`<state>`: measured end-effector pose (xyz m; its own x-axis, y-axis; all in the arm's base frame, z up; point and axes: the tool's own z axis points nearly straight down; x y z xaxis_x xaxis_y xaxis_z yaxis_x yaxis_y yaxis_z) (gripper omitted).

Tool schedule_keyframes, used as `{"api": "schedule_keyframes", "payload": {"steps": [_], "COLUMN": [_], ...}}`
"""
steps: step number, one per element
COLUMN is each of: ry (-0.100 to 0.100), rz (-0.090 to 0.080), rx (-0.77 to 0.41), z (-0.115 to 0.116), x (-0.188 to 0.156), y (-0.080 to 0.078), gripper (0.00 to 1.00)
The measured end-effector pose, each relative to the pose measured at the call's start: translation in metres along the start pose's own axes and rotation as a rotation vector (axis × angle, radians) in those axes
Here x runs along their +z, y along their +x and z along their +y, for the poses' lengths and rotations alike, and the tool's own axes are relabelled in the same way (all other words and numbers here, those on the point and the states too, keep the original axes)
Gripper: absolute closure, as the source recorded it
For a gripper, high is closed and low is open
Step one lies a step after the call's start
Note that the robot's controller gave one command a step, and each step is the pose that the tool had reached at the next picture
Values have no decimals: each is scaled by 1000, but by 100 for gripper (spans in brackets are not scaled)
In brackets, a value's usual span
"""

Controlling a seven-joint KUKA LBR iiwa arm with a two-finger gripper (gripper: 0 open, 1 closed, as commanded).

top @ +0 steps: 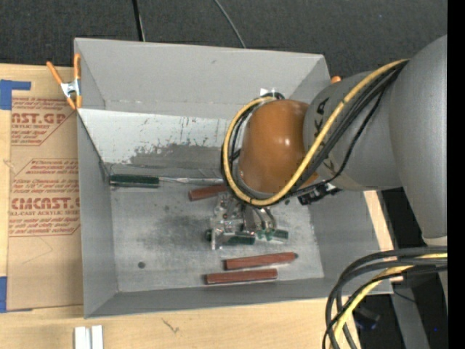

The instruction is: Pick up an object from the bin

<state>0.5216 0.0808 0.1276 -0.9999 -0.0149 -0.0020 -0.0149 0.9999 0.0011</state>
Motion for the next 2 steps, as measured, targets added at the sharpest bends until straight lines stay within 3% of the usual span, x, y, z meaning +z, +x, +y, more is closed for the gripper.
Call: {"api": "schedule_keyframes", "payload": {"steps": [1,2], "ry": [0,1], "rz": [2,0], "rx": [-6,-27], "z": [-2,11], "x": [-9,-104], "y": [-3,-10], "gripper": [100,100]}}
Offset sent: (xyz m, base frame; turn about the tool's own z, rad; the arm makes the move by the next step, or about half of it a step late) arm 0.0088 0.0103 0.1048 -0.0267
